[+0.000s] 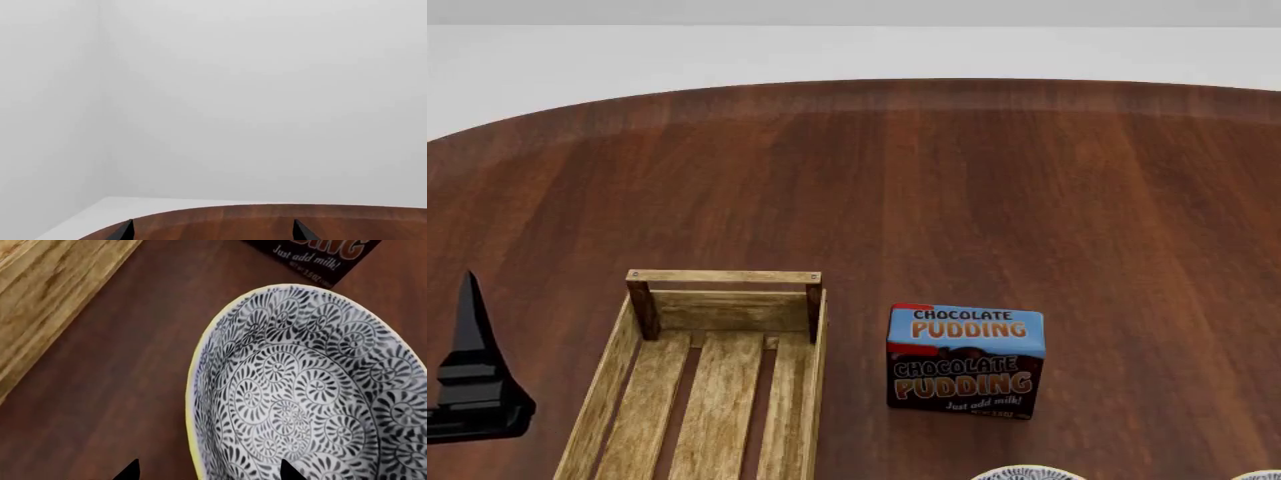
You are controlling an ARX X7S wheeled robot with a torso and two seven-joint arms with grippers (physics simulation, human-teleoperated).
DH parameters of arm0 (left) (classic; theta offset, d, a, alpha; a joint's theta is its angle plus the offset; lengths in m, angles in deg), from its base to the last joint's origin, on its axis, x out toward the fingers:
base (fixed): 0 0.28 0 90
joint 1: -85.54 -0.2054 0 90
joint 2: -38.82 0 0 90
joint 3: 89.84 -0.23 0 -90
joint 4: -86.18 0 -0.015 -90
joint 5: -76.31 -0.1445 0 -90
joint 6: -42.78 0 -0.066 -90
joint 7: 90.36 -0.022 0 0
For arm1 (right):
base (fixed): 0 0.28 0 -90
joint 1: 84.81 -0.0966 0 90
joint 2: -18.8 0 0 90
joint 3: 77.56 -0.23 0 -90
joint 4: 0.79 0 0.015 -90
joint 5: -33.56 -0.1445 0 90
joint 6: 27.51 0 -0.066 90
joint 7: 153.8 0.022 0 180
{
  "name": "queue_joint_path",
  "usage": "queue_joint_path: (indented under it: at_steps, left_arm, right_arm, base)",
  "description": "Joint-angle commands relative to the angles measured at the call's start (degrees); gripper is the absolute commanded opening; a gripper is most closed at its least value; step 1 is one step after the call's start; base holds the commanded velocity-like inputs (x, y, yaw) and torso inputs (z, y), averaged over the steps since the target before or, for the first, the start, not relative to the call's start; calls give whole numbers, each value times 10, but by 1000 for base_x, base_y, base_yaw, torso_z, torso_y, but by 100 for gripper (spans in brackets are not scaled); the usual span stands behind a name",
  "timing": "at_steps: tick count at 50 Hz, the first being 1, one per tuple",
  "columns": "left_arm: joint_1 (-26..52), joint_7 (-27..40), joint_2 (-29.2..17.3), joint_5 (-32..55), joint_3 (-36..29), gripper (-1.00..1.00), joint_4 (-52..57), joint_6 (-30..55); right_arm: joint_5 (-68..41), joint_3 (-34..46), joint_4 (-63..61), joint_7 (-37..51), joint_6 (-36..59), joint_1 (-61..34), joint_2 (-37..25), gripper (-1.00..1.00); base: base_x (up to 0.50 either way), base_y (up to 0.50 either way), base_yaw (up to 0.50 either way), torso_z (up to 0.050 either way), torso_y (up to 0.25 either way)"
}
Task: Stack the left bowl on the right bowl and place them in the tray.
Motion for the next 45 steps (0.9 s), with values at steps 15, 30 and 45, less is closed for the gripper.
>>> queue_joint_path:
  at_steps: [15, 30, 45]
  left_arm:
    - [-1, 7, -5, 3, -2, 100, -5, -6]
    - [-3, 9, -7, 3, -5, 100, -12, -11]
    - [-5, 13, -9, 6, -6, 100, -8, -11]
  right_arm:
    - [7, 21, 44, -16, -13, -14, 2, 100]
    - [8, 38, 56, -29, -11, -24, -1, -100]
    - [-38, 0, -96, 21, 125, -61, -16, -100]
  base:
    - [0, 0, 0, 0, 0]
    - [2, 0, 0, 0, 0]
    - [0, 0, 0, 0, 0]
